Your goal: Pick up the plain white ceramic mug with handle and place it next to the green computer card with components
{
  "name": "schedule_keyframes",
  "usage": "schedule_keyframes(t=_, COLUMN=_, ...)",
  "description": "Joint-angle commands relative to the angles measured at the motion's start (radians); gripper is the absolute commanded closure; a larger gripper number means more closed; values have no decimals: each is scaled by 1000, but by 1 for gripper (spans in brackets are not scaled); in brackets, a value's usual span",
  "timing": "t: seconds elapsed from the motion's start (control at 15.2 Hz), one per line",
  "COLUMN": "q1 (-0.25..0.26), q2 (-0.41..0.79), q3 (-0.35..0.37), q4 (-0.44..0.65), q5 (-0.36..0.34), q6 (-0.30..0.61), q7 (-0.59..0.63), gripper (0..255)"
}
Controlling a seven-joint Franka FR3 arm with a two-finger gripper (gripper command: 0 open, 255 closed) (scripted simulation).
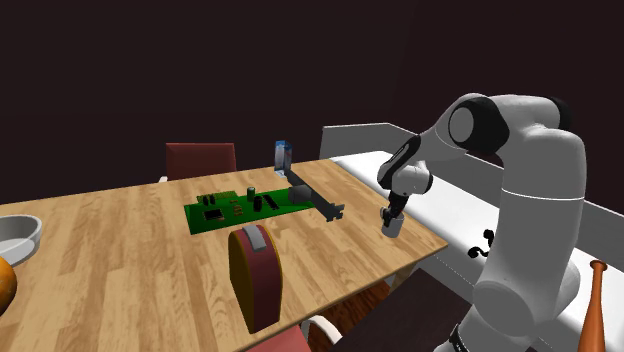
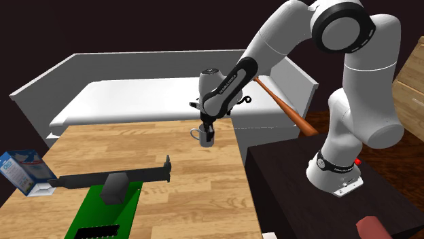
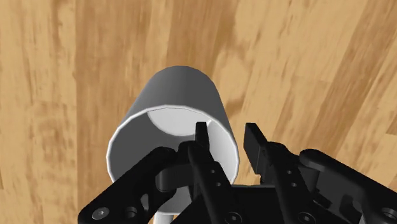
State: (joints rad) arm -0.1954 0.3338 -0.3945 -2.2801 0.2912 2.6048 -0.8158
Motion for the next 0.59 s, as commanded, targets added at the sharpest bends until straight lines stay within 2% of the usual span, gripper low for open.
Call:
schedule_keyframes(t=0.0, q1=0, q2=0, q3=0, q4=0, q5=0, q6=0, q7=0, gripper=255)
schedule_keyframes(t=0.53, q1=5, q2=-12, q3=-6, q4=-1, q5=-10, q6=-10, q7=7, gripper=255)
